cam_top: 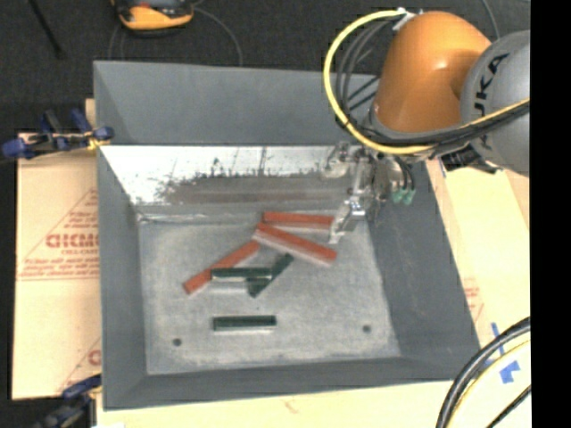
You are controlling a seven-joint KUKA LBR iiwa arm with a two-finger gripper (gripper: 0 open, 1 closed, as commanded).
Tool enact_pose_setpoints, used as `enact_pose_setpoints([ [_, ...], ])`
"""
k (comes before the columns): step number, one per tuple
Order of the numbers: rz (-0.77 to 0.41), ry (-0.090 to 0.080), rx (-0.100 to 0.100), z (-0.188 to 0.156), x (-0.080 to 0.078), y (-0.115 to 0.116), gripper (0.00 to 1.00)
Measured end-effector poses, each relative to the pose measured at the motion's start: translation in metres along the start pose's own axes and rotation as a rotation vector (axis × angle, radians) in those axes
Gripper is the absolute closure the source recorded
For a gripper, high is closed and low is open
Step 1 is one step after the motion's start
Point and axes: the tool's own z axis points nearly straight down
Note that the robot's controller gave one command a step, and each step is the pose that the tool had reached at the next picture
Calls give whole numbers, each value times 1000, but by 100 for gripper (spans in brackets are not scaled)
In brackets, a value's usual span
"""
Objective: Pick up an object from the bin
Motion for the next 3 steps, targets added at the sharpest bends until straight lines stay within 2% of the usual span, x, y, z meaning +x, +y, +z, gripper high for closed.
enact_pose_setpoints([
  [2, -2, -1, 0, 2, 0, 0, 0],
  [3, -272, 4, -3, 20, 4, -32, 0],
])
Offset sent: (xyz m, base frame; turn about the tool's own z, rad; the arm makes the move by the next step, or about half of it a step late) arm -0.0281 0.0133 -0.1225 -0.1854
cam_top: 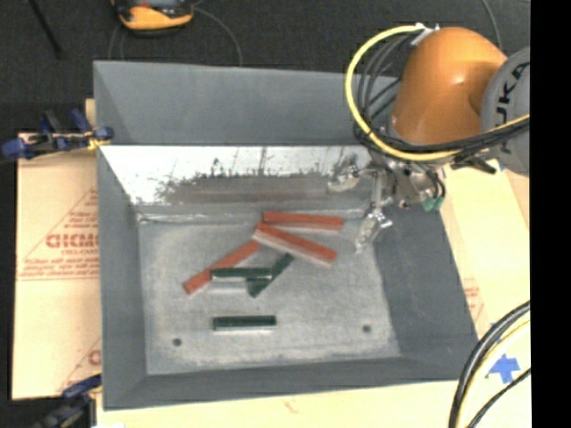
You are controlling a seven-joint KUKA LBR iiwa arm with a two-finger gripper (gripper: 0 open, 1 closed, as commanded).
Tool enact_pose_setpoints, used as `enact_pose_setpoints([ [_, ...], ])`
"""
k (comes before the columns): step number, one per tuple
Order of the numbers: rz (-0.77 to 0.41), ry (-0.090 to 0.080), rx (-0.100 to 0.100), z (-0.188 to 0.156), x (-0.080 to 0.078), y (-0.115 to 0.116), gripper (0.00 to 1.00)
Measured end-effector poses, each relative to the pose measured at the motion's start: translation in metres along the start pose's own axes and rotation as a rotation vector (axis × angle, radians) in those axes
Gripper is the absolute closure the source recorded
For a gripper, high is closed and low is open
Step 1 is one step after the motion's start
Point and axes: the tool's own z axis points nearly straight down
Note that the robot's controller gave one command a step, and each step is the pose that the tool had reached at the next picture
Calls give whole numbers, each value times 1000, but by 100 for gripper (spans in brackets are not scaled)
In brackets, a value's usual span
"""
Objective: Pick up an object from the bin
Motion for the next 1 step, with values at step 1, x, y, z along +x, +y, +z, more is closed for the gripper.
enact_pose_setpoints([
  [1, -108, -6, 7, 30, -2, 5, 0],
])
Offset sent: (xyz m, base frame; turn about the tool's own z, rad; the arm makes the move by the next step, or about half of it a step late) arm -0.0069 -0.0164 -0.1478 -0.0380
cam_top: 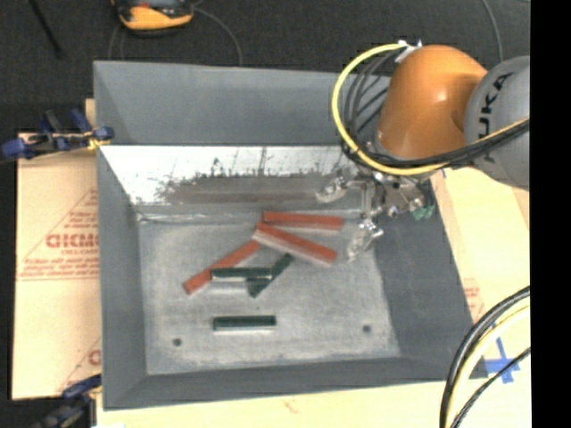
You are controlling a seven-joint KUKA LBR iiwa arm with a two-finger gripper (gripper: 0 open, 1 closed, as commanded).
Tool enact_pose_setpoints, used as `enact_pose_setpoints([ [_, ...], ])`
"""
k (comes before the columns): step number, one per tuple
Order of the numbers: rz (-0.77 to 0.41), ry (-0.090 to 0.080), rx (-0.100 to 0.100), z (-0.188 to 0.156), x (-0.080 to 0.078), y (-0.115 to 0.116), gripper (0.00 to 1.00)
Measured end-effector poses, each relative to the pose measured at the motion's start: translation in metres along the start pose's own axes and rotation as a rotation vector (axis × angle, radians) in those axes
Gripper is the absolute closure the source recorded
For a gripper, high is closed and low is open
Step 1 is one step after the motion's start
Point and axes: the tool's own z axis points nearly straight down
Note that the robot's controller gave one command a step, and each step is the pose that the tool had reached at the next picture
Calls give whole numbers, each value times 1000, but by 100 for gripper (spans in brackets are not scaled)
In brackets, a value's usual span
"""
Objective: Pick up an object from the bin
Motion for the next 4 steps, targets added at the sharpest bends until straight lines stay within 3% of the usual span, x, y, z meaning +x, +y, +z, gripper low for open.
enact_pose_setpoints([
  [1, 219, 1, -5, 51, 3, 0, 0],
  [2, 174, -2, -4, 107, -6, -7, 100],
  [3, 174, -2, -4, 107, -6, -7, 100],
  [4, 162, -4, -1, -60, -21, -10, 100],
])
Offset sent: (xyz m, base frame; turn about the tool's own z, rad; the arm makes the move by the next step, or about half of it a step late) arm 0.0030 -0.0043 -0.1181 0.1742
